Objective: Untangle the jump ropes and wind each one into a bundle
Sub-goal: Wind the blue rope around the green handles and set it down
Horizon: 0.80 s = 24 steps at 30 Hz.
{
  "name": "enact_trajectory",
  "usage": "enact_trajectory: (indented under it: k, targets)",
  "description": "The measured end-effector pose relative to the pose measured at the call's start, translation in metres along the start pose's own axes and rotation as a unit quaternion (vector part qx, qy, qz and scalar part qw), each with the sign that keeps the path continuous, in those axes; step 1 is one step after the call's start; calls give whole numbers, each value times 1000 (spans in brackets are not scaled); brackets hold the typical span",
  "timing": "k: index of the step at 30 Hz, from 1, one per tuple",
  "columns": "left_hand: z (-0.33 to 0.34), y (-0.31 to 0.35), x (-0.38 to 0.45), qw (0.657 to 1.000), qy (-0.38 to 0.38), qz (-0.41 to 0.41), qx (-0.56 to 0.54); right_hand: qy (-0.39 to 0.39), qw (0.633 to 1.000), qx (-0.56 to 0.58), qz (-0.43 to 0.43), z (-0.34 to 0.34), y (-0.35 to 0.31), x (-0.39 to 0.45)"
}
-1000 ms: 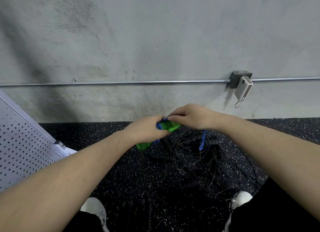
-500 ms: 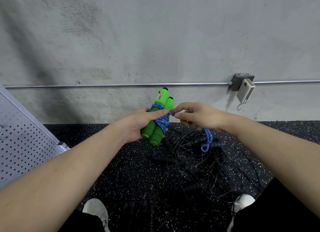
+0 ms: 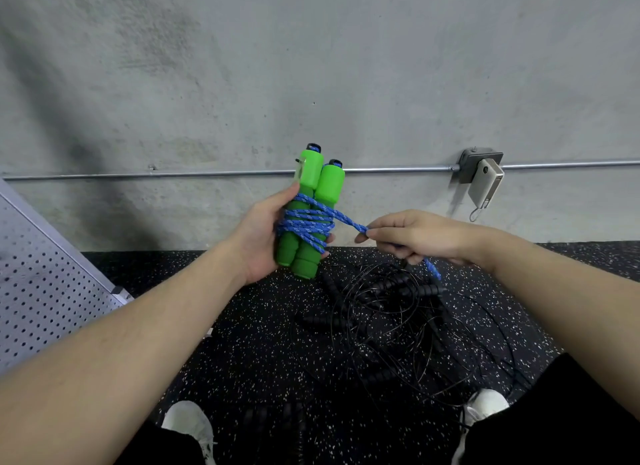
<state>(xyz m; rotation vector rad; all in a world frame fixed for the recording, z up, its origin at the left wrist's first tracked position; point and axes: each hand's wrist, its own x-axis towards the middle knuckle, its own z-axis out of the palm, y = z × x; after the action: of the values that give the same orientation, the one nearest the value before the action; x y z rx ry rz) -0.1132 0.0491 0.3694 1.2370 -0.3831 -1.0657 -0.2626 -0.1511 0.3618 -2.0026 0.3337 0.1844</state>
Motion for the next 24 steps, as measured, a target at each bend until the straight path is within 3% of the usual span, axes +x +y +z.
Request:
enact_trajectory:
  k: [8, 14, 16, 19, 22, 24]
  targets:
    - [-2, 0, 3, 998, 7, 36, 46, 32, 997, -22, 68, -11, 8, -4]
    - [3, -11, 7, 975, -24, 39, 217, 75, 995, 15, 67, -9, 16, 4]
    - [8, -12, 4, 931, -56, 49, 356, 91, 994, 7, 64, -10, 17, 6]
    - [21, -11, -6, 816, -152, 14, 558, 92, 993, -43, 64, -11, 14, 7]
    - [26, -21, -7, 667, -124, 52, 732, 88, 992, -66, 65, -6, 8, 8]
    - [21, -31, -3, 620, -105, 83, 773, 100, 991, -70, 50, -3, 4, 12]
